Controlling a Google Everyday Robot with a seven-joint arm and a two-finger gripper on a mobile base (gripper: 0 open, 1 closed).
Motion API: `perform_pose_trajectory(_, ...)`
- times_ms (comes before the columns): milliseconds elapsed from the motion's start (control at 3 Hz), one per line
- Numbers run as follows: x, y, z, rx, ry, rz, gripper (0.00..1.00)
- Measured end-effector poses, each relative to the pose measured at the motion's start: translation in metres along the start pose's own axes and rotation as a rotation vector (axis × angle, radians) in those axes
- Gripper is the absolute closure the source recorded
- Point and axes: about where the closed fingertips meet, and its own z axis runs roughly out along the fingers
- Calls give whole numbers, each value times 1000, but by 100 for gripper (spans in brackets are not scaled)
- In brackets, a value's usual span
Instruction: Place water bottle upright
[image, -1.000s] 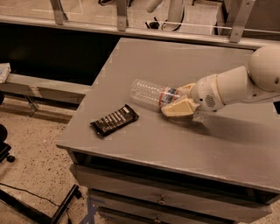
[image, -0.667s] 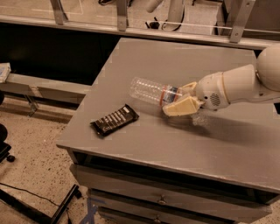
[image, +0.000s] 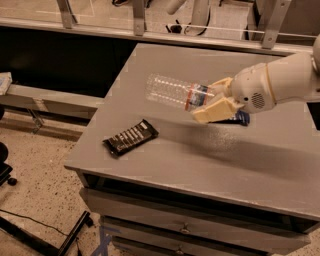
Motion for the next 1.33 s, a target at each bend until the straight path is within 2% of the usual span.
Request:
perform_pose_trajectory(333, -24, 17, -24, 9, 92, -96, 100)
perform_pose_trajectory(667, -39, 34, -49, 7, 206, -192, 100)
perform_pose_trajectory(1333, -49, 60, -93, -26, 405, -347, 100)
